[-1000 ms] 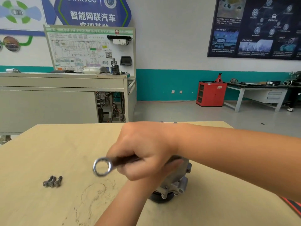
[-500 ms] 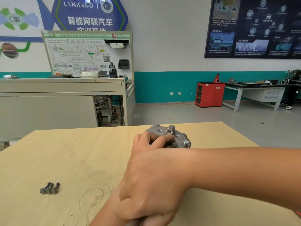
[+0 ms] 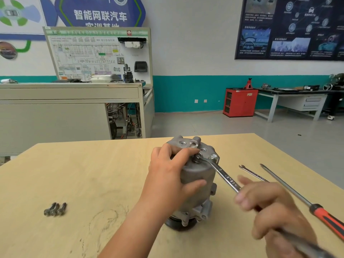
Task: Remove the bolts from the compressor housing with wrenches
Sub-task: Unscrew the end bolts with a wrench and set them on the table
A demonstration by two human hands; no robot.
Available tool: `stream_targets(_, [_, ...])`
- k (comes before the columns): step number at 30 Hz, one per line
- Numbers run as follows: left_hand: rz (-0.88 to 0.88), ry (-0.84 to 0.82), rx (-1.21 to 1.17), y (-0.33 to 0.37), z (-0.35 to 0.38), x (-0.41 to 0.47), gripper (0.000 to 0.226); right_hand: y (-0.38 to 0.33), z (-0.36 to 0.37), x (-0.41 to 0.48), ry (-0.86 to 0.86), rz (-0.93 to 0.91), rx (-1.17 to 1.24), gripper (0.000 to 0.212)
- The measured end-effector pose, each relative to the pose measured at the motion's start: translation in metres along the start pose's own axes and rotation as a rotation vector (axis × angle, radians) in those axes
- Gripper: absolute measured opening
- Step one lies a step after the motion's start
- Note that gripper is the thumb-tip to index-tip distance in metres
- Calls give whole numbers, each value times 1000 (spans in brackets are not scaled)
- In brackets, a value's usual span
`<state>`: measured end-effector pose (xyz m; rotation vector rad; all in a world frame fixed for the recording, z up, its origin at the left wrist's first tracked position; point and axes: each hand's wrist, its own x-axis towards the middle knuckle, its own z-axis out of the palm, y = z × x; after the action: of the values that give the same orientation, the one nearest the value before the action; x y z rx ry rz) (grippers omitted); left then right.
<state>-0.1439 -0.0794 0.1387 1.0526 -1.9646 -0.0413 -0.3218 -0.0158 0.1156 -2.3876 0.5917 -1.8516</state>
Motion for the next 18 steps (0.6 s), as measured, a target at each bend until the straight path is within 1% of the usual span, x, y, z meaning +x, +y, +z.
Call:
stream_targets(1, [-7, -4, -3, 2, -1, -1, 63, 4, -2, -2, 120, 43, 37, 33])
stream_targets(4, [-12, 7, -6, 2, 1, -2, 60, 16, -9, -2, 461, 224, 266, 24])
stream_targets(6, [-11, 5, -4, 2, 1, -3, 59, 29, -20, 9, 653, 472, 328, 25])
stream_targets(7, [-16, 7, -7, 1, 2, -3, 58, 40, -27, 17, 693, 628, 341, 26])
stream_targets(9, [-18, 0, -11, 2, 1, -3, 57, 64, -36, 42, 679, 948, 448, 27])
stream_targets(10, [-20, -2, -16, 3, 1, -3, 56, 75, -35, 57, 674, 1076, 566, 25])
stream_targets(12, [-17, 1, -18, 3, 1, -3, 54, 93, -26, 87, 718, 1235, 765, 22])
stream_targets(13, [-16, 7, -22, 3, 1, -3, 53, 97, -17, 100, 729, 1260, 789, 20])
stream_targets(15, [-16, 16, -31, 3, 1, -3, 51, 104, 2, 123, 671, 1259, 703, 16])
stream_targets(18, [-15, 14, -32, 2, 2, -5, 49, 103, 25, 151, 435, 1253, 552, 13])
